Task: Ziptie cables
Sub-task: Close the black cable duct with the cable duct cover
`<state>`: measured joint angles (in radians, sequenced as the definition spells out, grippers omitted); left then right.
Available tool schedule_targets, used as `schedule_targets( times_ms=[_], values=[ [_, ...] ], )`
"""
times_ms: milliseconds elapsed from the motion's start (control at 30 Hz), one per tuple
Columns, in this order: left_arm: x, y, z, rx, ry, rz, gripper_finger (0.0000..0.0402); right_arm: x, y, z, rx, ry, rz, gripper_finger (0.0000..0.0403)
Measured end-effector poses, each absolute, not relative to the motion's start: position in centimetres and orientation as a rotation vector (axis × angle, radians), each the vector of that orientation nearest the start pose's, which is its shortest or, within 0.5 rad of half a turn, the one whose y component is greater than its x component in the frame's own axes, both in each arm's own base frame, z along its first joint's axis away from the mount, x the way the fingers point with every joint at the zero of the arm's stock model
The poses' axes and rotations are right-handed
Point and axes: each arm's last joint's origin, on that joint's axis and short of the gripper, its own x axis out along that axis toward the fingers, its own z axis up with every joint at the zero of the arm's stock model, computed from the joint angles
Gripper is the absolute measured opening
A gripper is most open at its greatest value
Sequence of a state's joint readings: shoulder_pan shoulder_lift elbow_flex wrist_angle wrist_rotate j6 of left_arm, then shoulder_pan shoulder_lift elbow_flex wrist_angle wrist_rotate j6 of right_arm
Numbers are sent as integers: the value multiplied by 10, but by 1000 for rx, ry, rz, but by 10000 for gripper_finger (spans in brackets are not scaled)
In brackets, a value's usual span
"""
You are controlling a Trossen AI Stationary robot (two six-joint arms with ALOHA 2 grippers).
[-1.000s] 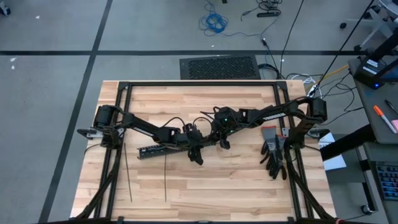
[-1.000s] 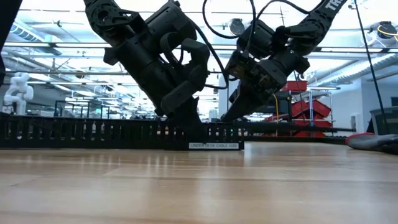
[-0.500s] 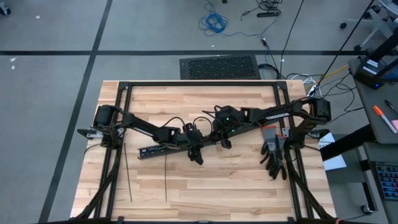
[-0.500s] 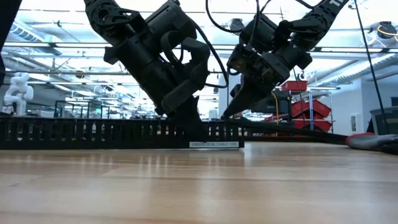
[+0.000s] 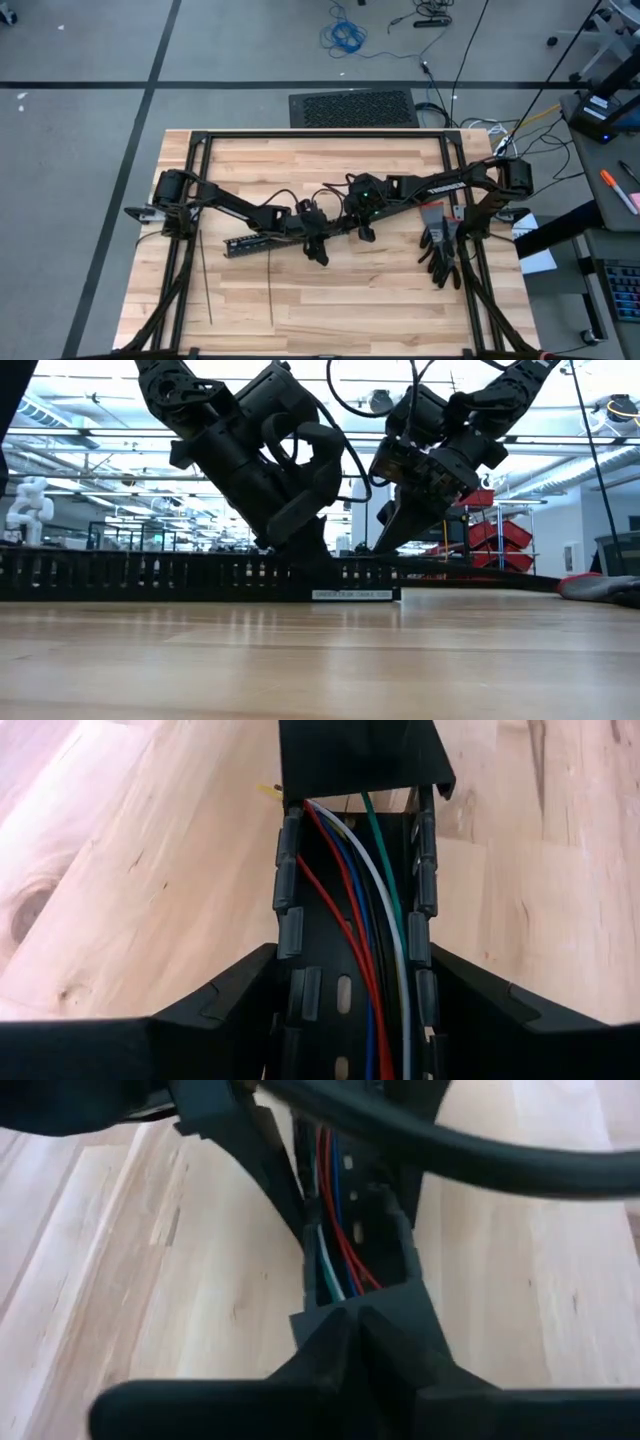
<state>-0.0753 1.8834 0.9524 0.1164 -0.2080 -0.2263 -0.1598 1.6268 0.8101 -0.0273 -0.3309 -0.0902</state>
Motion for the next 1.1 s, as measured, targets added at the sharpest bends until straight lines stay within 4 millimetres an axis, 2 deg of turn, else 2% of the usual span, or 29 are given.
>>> schedule_targets(
  times_ms=[100, 433, 567, 1100],
  values=[
    [363, -21, 122, -106, 768, 215, 224, 308, -36, 158, 111, 814, 190, 4],
    [367, -22, 123, -135, 730, 212, 224, 313, -34, 154, 125, 812, 95, 1],
    [367, -22, 123, -138, 728, 213, 224, 316, -34, 148, 140, 816, 90, 1],
    [367, -23, 123, -126, 723, 220, 224, 320, -29, 150, 123, 765, 120, 0]
  ],
)
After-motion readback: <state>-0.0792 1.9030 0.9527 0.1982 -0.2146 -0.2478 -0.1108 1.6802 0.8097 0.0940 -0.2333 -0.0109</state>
